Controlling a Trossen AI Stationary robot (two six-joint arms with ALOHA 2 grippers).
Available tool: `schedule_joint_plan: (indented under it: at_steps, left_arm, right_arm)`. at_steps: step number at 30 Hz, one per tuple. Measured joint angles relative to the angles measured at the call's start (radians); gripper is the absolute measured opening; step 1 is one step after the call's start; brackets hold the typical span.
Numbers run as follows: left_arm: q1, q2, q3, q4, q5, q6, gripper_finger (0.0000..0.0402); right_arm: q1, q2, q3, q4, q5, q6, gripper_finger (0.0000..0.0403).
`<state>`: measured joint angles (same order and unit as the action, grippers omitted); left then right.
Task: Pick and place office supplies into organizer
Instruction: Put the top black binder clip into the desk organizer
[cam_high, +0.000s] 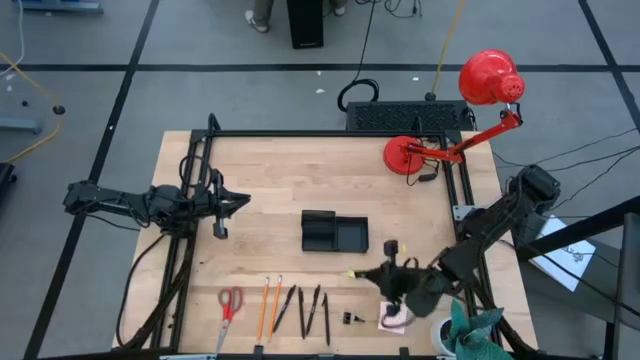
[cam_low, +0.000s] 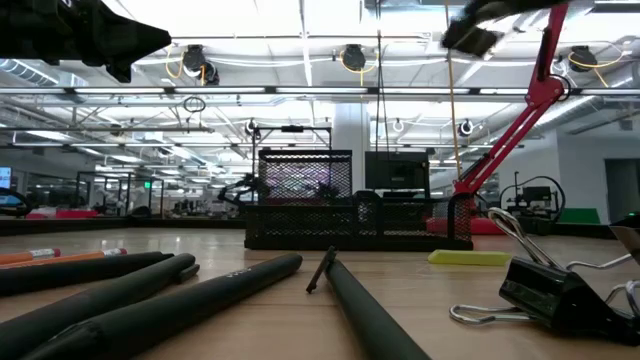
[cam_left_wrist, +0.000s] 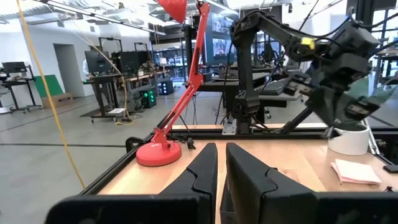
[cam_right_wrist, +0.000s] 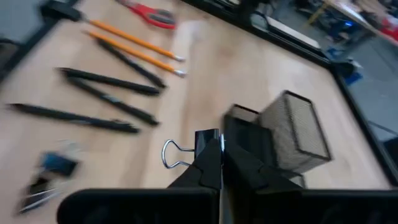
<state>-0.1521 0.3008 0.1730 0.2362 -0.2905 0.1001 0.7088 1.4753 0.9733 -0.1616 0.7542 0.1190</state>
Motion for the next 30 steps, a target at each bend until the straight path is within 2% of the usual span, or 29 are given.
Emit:
schedule_joint_plan:
  at_steps: [4,8,13,23,30]
  left_arm:
    - [0.000,0.000,0.000,0.000,0.000,0.001,0.0042]
    - [0.000,0.000,0.000,0.000,0.000,0.011,0.0042]
    - [0.000,0.000,0.000,0.000,0.000,0.026,0.0042]
    - [0.000,0.000,0.000,0.001,0.000,0.051,0.0042]
    - [0.000,0.000,0.000,0.001,0.000,0.062,0.0042]
  right_arm:
    - [-0.102,0.038,0.000,0.071,-0.072,-0.050,0.0001]
    - [-0.188,0.093,0.000,0.219,-0.092,-0.128,0.0001]
    - [-0.283,0.176,0.000,0.382,-0.235,-0.220,0.0000]
    - [-0.368,0.331,0.130,0.328,-0.261,-0.215,0.0000]
    - [-0.403,0.373,0.166,0.281,-0.257,-0.176,0.0000]
